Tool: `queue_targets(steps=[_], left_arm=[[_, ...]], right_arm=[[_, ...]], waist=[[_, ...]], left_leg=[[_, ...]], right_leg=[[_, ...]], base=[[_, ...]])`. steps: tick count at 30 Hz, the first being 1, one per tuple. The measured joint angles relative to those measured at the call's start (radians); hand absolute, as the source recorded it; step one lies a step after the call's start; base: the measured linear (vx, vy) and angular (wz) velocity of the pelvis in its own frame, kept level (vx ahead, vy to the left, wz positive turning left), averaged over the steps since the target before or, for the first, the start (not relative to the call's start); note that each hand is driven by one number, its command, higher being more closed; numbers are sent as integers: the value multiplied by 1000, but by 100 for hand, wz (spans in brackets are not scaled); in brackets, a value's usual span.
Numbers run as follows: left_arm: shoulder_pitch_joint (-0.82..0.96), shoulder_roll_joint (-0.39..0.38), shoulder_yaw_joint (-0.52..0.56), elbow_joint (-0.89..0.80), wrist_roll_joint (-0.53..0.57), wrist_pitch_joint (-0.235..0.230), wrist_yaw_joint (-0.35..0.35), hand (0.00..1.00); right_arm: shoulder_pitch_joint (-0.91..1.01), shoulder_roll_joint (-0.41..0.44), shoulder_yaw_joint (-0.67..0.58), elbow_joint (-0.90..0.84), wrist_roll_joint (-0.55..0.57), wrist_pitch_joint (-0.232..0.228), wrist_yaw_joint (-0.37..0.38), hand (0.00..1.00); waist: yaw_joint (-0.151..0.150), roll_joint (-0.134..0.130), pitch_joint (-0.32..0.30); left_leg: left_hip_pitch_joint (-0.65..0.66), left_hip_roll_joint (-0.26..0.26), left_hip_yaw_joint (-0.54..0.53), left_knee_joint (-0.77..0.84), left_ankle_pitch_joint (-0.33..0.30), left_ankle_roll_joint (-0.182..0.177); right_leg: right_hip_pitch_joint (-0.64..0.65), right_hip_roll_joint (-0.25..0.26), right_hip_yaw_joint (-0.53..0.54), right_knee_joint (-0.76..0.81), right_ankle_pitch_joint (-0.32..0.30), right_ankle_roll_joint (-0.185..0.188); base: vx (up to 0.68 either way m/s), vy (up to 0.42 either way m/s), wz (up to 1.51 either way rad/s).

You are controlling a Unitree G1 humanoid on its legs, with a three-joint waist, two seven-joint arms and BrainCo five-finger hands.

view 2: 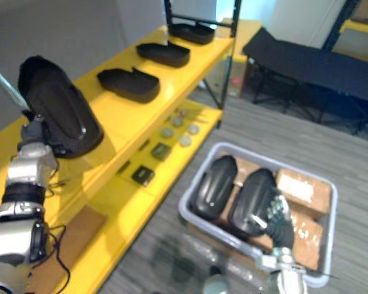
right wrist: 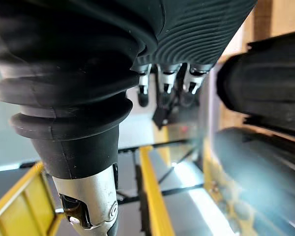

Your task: Walk over and take plastic housings, then place them on the shelf

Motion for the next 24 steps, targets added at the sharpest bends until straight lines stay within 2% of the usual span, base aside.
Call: queue_targets(steps=[4,10,18,24], left_arm=[[-5,3,5,43,0,67,45,100],[-37,19,31,99,-1,119,95,100],[-67,28,35,109,-2,135,123,100],[-103,102,26,110,-32,135,153,100]], right_arm=[[17,0,21,0,0,16,-22,0],[21,-5,65,0,9,20,-68,0],[35,-6,117,1,40,19,-107,0],[27,-28,147,8,53,13,-134,0]], waist=[[2,6,32],[7,-5,79],[11,-13,122],[21,-20,180]], left_leg=[[-1,2,-3,10,0,0],[-53,8,-12,50,-2,2],[-86,16,-35,85,-5,5],[-126,26,-37,119,-9,6]], right_leg=[[-1,0,0,13,-2,-3],[-44,0,-4,40,-3,-4],[-58,1,-27,57,-4,-6],[-95,5,-28,85,-7,-9]], base=[[-22,-12,1],[-65,-31,4],[-18,-20,9],[-21,-11,1]])
